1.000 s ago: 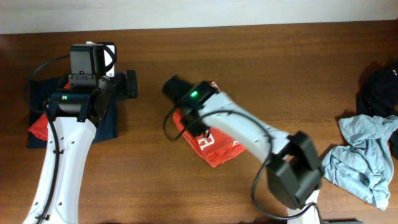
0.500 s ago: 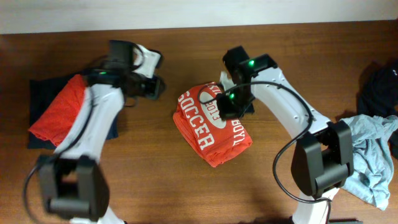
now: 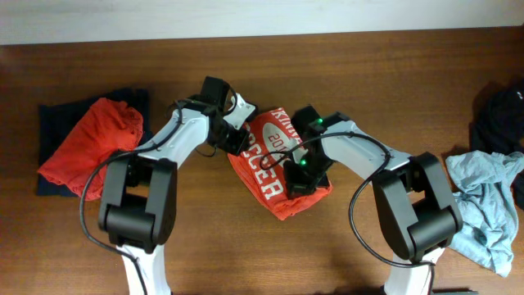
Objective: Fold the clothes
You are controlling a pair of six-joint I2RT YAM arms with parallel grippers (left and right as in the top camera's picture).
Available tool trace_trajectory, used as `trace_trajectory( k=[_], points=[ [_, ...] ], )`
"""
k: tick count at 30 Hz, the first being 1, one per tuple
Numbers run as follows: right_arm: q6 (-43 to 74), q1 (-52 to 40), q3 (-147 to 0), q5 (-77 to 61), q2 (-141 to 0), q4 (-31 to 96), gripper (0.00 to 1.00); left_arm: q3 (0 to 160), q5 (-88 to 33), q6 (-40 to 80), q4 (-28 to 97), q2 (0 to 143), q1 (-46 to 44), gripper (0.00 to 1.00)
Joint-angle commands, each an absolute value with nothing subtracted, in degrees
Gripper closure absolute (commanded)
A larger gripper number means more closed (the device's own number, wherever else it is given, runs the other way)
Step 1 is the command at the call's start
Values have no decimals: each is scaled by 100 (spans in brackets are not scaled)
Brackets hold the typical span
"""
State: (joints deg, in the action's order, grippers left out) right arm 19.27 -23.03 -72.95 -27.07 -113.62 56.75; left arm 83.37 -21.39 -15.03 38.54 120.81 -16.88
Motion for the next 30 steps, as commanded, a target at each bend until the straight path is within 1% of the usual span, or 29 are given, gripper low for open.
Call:
trace_trajectory(
  k=[1, 5, 7, 12, 15, 16, 18, 19, 20, 21, 23, 25, 26, 27, 28, 29, 30],
  points=[
    [2174, -2161, -7065, -2471, -11369, 5695, 96, 8368, -1660, -1570, 3927, 12355, -1634, 85],
    [2171, -2012, -7050, -2209, -11369, 5843, 96, 8405, -1619, -1566, 3931, 12313, -1522, 84],
    [2169, -1929, -7050, -2010, -11367, 6018, 96, 8477, -1435, -1323, 3959, 12248, -1424, 84],
    [2016, -1678, -7052, -1076, -11330, 6619, 96, 8906, -1369, -1162, 4399, 11872, -1096, 82],
    [2003, -1603, -7078, -556, -11231, 6790, 96, 9216, -1369, -1162, 4602, 11566, -1017, 73],
    [2003, -1559, -7113, -429, -11187, 6829, 96, 9303, -1369, -1162, 4622, 11456, -1015, 69],
    [1994, -1483, -7229, -541, -11074, 6888, 96, 9430, -1374, -1162, 4609, 11244, -1033, 51],
    [1900, -1455, -7288, -711, -10997, 6877, 96, 9489, -1372, -1162, 4602, 11166, -1048, 44],
    [1706, -1452, -7347, -961, -10914, 6834, 96, 9522, -1369, -1166, 4591, 11115, -1066, 41],
    [1492, -1455, -7408, -1275, -10812, 6753, 96, 9548, -1367, -1168, 4587, 11080, -1076, 39],
    [1219, -1472, -7465, -1964, -10575, 6473, 96, 9561, -1369, -1164, 4595, 11052, -1081, 41],
    [1229, -1476, -7465, -2399, -10377, 6112, 96, 9564, -1393, -1157, 4622, 11041, -1081, 43],
    [1245, -1476, -7465, -2547, -10304, 5892, 96, 9564, -1411, -1135, 4628, 11013, -1081, 43],
    [1247, -1476, -7465, -2657, -10263, 5693, 96, 9564, -1413, -1116, 4624, 10986, -1081, 40],
    [1249, -1476, -7465, -2735, -10254, 5478, 96, 9579, -1409, -1096, 4615, 10940, -1081, 36],
    [1249, -1476, -7463, -2840, -10256, 5227, 96, 9609, -1409, -1096, 4615, 10892, -1081, 29],
    [1249, -1487, -7454, -2877, -10274, 5015, 96, 9647, -1409, -1096, 4619, 10855, -1081, 27]
  ],
)
